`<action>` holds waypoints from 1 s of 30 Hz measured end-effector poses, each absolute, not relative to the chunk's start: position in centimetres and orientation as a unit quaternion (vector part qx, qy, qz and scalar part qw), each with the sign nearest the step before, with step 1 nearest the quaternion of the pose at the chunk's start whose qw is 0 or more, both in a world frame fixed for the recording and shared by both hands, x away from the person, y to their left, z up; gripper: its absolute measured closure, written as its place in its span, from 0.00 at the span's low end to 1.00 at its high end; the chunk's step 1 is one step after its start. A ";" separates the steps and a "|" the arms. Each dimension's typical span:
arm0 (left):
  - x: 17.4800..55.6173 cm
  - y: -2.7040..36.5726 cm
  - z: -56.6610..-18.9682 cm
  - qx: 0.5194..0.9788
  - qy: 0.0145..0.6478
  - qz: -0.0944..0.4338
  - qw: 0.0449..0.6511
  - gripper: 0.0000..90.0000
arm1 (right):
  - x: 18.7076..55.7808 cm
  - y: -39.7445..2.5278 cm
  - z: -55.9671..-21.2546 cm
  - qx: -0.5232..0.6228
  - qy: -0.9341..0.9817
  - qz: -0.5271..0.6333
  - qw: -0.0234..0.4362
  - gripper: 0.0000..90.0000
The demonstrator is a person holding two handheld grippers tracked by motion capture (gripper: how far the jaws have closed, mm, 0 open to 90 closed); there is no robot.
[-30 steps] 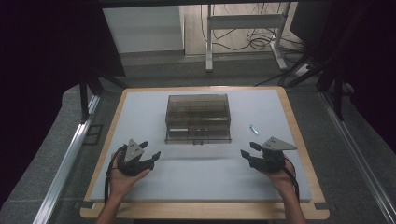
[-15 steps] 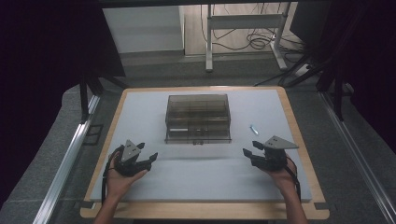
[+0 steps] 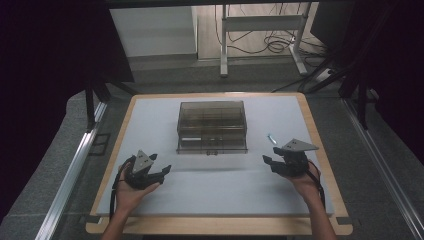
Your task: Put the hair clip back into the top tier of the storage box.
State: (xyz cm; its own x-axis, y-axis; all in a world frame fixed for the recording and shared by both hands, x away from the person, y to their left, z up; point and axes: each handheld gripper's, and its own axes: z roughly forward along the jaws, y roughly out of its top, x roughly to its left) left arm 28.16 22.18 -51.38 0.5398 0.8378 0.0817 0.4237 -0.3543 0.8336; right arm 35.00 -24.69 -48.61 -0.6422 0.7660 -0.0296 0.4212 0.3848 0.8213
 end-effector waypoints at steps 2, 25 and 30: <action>28.2 22.3 -51.4 0.780 0.405 0.258 0.401 0.38 | 35.6 -24.9 -48.4 0.373 0.808 0.407 0.208 0.49; 28.2 21.9 -51.5 0.783 0.405 0.249 0.401 0.38 | 40.8 -25.2 -48.9 0.413 0.823 0.334 0.199 0.51; 28.2 21.8 -51.5 0.785 0.403 0.250 0.398 0.38 | 41.6 -25.1 -49.3 0.417 0.825 0.324 0.200 0.52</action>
State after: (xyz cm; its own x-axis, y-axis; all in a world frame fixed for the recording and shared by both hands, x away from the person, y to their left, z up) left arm 28.20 21.84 -51.53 0.5499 0.8321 0.0725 0.4336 -0.3586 0.8267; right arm 41.62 -25.11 -49.28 -0.5717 0.8182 -0.0601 0.5594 0.4423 0.7010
